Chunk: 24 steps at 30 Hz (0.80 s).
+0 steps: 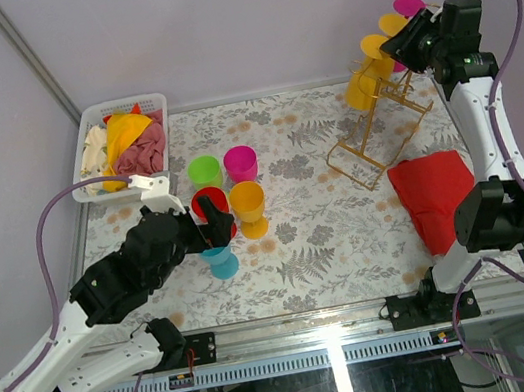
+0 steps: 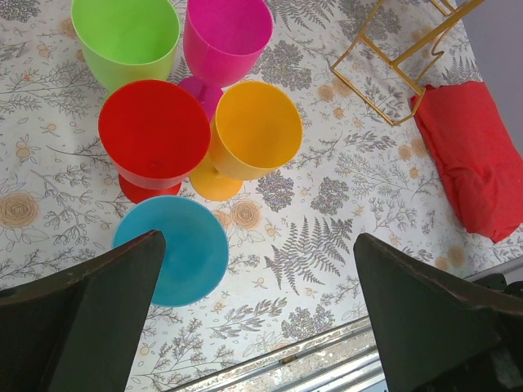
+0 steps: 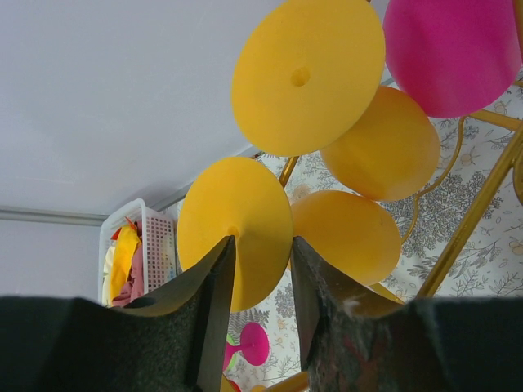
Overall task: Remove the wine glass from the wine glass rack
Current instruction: Pick up the wine glass from the wine rack.
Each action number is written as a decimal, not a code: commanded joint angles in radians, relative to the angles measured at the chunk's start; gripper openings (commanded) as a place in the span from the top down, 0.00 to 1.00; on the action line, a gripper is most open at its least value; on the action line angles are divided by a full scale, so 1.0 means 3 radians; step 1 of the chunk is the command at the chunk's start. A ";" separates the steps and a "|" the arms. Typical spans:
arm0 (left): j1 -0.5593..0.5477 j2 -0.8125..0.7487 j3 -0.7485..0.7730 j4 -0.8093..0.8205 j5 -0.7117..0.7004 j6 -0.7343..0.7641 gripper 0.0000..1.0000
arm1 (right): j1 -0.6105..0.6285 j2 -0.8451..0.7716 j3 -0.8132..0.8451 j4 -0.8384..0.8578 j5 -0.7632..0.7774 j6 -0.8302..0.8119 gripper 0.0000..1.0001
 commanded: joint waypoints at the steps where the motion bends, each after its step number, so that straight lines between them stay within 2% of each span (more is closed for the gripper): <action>1: 0.0025 -0.0026 0.0038 0.0174 -0.0002 -0.0055 0.00 | -0.0012 -0.0052 0.0123 0.0175 -0.0090 0.0093 0.64; 5: 0.0024 -0.0029 0.0029 0.0174 0.0007 -0.0063 0.00 | -0.0012 -0.0094 0.0041 0.0258 -0.0079 0.0163 0.74; 9: 0.0024 -0.0041 0.0023 0.0169 0.0014 -0.0075 0.00 | -0.0012 -0.0181 -0.0107 0.0401 -0.0081 0.0302 0.77; 17: 0.0025 -0.0072 0.0022 0.0152 0.0001 -0.0090 0.00 | -0.0012 -0.0388 -0.0517 0.0835 0.0022 0.0716 0.93; 24: 0.0025 -0.0077 0.0013 0.0151 0.0002 -0.0095 0.00 | -0.0019 -0.0488 -0.0757 0.1110 0.0037 0.1047 0.97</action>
